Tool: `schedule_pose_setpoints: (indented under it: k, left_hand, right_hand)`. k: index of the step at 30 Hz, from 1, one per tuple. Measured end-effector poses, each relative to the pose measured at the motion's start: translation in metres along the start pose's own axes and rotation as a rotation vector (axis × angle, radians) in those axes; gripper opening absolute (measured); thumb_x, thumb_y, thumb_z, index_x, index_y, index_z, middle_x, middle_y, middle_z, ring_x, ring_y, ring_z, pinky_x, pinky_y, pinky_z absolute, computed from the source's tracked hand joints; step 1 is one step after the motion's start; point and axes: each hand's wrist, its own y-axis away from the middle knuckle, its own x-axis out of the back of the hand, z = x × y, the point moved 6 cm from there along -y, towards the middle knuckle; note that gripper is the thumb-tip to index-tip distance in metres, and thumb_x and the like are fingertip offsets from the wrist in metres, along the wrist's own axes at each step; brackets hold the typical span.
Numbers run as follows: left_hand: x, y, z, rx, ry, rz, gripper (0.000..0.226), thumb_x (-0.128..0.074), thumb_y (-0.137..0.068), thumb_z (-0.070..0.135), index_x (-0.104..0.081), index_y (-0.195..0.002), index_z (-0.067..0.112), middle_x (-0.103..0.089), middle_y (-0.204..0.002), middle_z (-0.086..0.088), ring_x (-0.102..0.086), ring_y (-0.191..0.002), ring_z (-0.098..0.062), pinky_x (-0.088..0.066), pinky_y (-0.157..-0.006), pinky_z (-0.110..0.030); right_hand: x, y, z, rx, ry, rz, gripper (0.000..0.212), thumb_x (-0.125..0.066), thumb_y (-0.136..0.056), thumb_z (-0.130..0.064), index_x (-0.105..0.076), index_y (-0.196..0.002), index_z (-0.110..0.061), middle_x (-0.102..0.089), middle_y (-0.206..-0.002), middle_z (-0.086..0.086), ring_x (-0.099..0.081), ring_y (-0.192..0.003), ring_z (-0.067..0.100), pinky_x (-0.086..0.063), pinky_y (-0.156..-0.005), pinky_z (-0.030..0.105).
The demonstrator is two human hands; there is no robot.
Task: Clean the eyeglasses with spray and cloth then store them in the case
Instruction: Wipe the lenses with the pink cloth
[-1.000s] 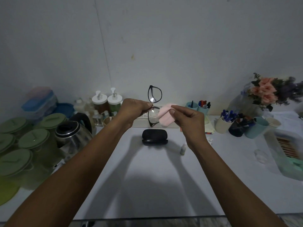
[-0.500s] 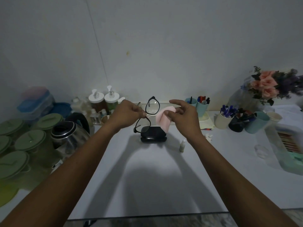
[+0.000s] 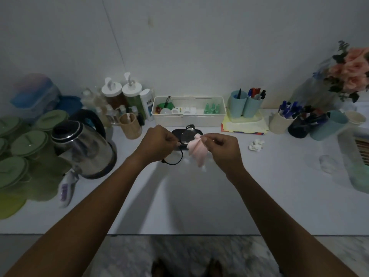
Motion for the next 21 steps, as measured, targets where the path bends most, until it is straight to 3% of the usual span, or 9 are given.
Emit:
schedule_pose_setpoints:
  k: [5, 9, 12, 18, 21]
  left_hand:
    - [-0.011, 0.004, -0.009, -0.011, -0.018, 0.015, 0.013, -0.073, -0.086, 0.017, -0.081, -0.093, 0.010, -0.079, -0.086, -0.009, -0.066, -0.068, -0.017, -0.052, -0.071, -0.029]
    - [-0.021, 0.009, -0.006, -0.062, -0.109, -0.005, 0.016, -0.072, -0.085, 0.017, -0.080, -0.097, 0.010, -0.078, -0.089, -0.012, -0.069, -0.075, -0.026, -0.051, -0.073, -0.030]
    - [-0.033, 0.011, -0.018, -0.052, -0.190, -0.030, 0.017, -0.071, -0.085, 0.020, -0.081, -0.094, 0.011, -0.077, -0.090, -0.012, -0.068, -0.080, -0.031, -0.056, -0.080, -0.041]
    - [-0.067, 0.021, -0.081, 0.047, -0.343, -0.110, 0.018, -0.067, -0.086, 0.020, -0.080, -0.096, 0.011, -0.077, -0.089, -0.009, -0.070, -0.081, -0.026, -0.057, -0.077, -0.035]
    - [-0.085, 0.026, -0.117, 0.051, -0.433, -0.136, 0.018, -0.065, -0.085, 0.021, -0.079, -0.092, 0.012, -0.076, -0.084, -0.010, -0.070, -0.079, -0.026, -0.058, -0.075, -0.034]
  right_hand:
    - [-0.001, 0.007, 0.020, -0.040, 0.030, -0.023, 0.015, -0.064, -0.095, -0.010, -0.077, -0.101, -0.006, -0.074, -0.092, 0.005, -0.065, -0.080, 0.011, -0.050, -0.075, 0.026]
    - [-0.006, 0.007, 0.023, -0.062, 0.041, -0.029, 0.016, -0.066, -0.093, -0.014, -0.078, -0.103, -0.009, -0.076, -0.099, 0.006, -0.068, -0.092, 0.022, -0.056, -0.083, 0.041]
    - [-0.011, 0.008, 0.023, -0.055, 0.063, -0.013, 0.016, -0.067, -0.093, -0.014, -0.079, -0.102, -0.011, -0.077, -0.100, 0.005, -0.069, -0.094, 0.022, -0.056, -0.086, 0.043]
    - [-0.031, 0.019, 0.047, -0.183, 0.008, -0.063, 0.012, -0.069, -0.092, -0.015, -0.077, -0.099, -0.020, -0.076, -0.094, -0.002, -0.069, -0.091, 0.012, -0.052, -0.080, 0.025]
    - [-0.044, 0.026, 0.068, -0.234, -0.007, -0.069, 0.012, -0.072, -0.090, -0.016, -0.076, -0.096, -0.025, -0.077, -0.094, -0.003, -0.071, -0.092, 0.013, -0.056, -0.079, 0.026]
